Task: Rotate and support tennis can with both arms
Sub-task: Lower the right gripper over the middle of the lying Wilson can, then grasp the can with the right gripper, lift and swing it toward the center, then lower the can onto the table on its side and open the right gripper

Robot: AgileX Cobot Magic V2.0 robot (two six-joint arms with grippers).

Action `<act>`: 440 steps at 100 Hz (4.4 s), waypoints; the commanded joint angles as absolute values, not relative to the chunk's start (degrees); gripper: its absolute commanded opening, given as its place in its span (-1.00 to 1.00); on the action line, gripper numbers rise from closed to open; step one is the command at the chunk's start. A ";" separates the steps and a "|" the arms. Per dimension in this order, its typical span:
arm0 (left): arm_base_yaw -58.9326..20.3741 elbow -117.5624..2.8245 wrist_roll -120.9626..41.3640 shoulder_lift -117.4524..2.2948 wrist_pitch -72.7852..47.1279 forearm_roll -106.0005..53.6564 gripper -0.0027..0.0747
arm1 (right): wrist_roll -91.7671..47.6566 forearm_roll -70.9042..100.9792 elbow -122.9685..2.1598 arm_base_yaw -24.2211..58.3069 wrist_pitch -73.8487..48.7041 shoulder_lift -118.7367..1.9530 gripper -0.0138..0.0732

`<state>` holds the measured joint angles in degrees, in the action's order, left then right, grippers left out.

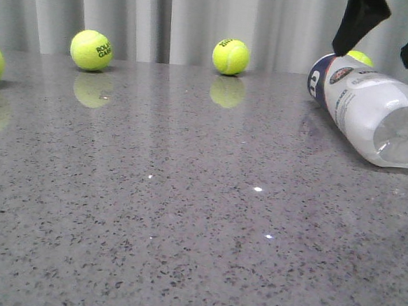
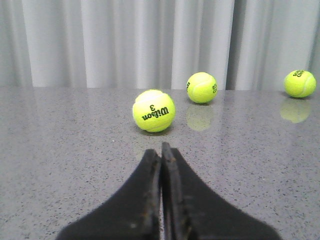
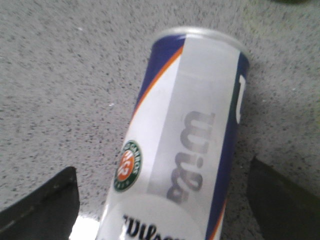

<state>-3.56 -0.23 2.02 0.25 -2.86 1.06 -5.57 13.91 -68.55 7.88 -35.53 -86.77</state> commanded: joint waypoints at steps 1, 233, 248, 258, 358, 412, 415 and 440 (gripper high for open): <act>-3.37 2.48 2.41 2.47 1.41 1.10 -0.99 | -6.25 14.68 -70.71 7.91 -32.20 -87.05 0.80; -3.37 2.48 2.41 2.47 1.41 1.10 -0.99 | -85.73 19.93 -89.00 28.43 -51.13 -100.43 0.81; -3.37 2.48 2.41 2.47 1.41 1.10 -0.99 | -85.73 19.93 -89.00 28.43 -51.13 -100.43 0.81; -3.37 2.48 2.41 2.47 1.41 1.10 -0.99 | -85.69 19.93 -89.00 28.43 -50.94 -100.43 0.81; -3.37 2.48 2.41 2.47 1.41 1.10 -0.99 | -84.68 19.93 -89.05 28.38 -48.60 -97.04 0.81; -3.37 2.48 2.41 2.47 1.41 1.10 -0.99 | -47.62 16.14 -89.05 26.90 -46.08 -92.60 0.81; -3.37 2.48 2.41 2.47 1.41 1.10 -0.99 | -45.52 15.92 -89.05 26.30 -45.94 -92.05 0.81; -3.37 2.48 2.41 2.47 1.41 1.10 -0.99 | -31.79 15.87 -88.33 17.07 -45.36 -86.22 0.81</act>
